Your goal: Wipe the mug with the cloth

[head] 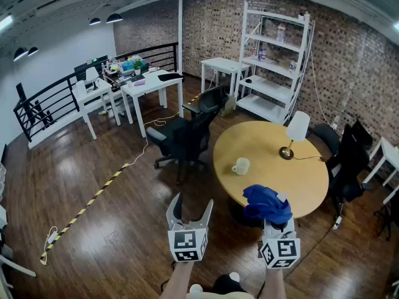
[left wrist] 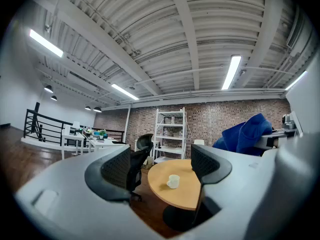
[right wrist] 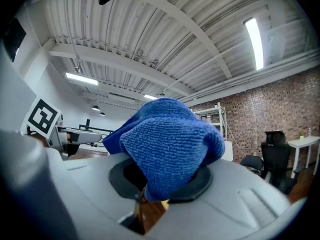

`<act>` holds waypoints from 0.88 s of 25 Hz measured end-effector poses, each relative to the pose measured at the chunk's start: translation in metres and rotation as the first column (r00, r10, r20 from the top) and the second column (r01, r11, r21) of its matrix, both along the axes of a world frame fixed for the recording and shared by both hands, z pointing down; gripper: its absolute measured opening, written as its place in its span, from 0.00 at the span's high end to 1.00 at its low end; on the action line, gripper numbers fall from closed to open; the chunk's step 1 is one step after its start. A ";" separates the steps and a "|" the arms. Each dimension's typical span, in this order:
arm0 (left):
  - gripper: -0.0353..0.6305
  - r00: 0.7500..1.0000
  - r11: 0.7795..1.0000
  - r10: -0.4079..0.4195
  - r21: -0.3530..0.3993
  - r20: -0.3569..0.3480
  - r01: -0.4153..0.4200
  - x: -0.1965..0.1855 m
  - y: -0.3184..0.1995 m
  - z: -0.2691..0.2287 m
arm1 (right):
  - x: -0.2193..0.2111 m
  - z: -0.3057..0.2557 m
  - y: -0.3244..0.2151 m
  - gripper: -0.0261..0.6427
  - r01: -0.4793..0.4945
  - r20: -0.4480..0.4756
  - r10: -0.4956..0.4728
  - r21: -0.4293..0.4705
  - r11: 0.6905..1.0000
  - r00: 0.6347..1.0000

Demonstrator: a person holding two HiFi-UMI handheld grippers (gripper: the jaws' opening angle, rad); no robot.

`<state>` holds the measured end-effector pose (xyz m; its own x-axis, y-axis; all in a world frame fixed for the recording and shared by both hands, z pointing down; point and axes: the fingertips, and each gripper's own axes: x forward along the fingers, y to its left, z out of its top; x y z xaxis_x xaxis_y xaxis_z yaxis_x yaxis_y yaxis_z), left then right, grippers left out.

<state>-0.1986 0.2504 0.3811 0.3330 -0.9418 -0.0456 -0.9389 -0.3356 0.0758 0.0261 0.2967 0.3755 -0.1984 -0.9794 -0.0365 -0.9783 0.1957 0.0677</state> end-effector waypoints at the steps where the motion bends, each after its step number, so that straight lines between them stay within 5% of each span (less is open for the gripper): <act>1: 0.41 1.000 1.000 0.003 0.000 0.009 -0.003 0.002 -0.005 0.002 | 0.005 0.002 -0.006 0.89 -0.010 0.005 0.010 -0.001 1.000 1.000; 9: 0.41 0.995 1.000 -0.008 -0.005 0.097 0.008 0.027 -0.079 0.014 | 0.053 0.025 -0.097 0.89 -0.028 0.072 0.030 -0.033 0.999 0.997; 12: 0.41 0.996 0.999 -0.050 -0.003 0.078 0.051 0.035 -0.133 0.004 | 0.079 0.019 -0.154 0.89 -0.013 0.058 0.015 -0.029 0.999 0.998; 22: 0.41 0.997 1.000 -0.020 0.021 0.073 0.019 0.152 -0.279 -0.010 | 0.169 -0.015 -0.320 0.89 0.053 0.018 -0.053 -0.008 0.999 0.998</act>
